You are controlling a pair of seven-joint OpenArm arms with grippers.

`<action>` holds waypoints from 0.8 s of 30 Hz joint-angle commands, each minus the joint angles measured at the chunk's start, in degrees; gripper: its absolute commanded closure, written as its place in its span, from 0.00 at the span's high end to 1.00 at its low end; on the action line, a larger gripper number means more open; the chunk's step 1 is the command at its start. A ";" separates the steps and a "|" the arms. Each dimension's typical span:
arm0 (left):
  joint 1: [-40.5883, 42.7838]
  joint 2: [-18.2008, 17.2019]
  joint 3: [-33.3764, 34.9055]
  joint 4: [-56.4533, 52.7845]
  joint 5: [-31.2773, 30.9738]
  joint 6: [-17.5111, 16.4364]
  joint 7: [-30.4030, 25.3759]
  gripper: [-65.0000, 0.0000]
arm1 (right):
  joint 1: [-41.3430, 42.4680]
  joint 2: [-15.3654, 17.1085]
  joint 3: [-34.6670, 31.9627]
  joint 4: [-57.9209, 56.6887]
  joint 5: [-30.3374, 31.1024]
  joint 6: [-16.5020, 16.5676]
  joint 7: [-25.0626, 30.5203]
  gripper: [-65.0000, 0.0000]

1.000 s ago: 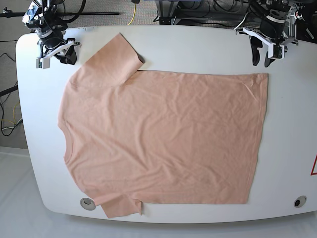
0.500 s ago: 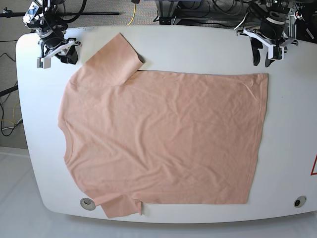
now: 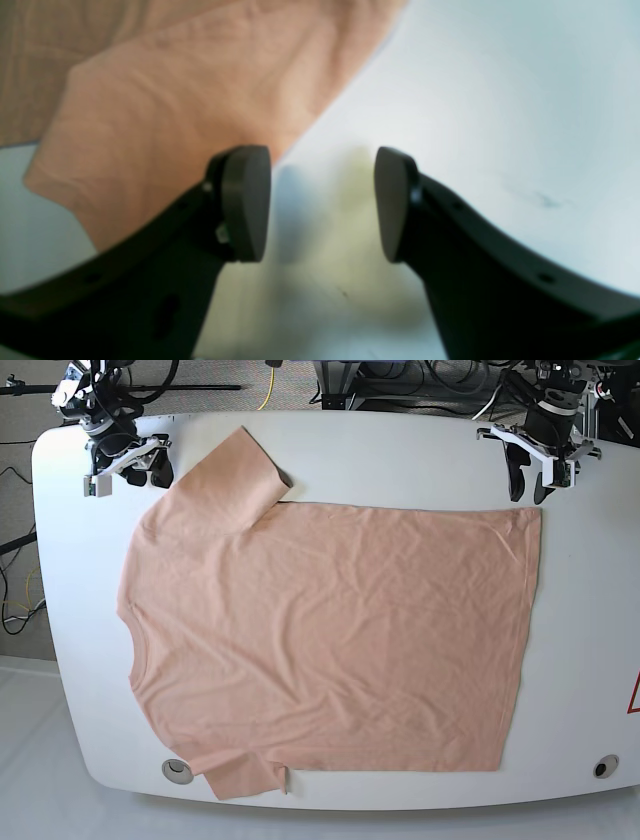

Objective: Fold the T-shirt properly
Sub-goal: 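Lower the right gripper onto the sleeve corner near the collar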

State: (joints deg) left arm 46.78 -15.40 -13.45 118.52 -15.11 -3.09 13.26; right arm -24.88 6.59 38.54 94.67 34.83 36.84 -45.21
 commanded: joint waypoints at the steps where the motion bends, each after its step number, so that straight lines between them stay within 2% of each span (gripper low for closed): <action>1: 0.41 -0.47 -0.31 1.28 0.08 0.07 -1.63 0.30 | -0.50 0.43 -0.53 0.12 0.10 0.22 -0.37 0.48; 11: 0.80 -0.20 -0.53 1.06 0.77 0.18 -1.56 0.30 | -0.92 -0.07 -4.04 -3.72 3.25 2.30 0.47 0.33; 14: 0.65 -0.23 -0.59 0.82 0.75 0.02 -1.47 0.30 | -0.99 -0.06 -4.53 -4.48 3.00 3.16 0.71 0.35; 24: -0.26 -0.39 -0.41 -0.16 0.45 -0.24 -0.93 0.30 | -0.36 0.09 -5.30 -4.95 1.01 3.16 1.51 0.40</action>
State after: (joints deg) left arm 46.30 -15.31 -13.58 117.71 -14.50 -3.57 13.61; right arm -24.84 6.35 33.30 89.86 38.81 41.01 -41.58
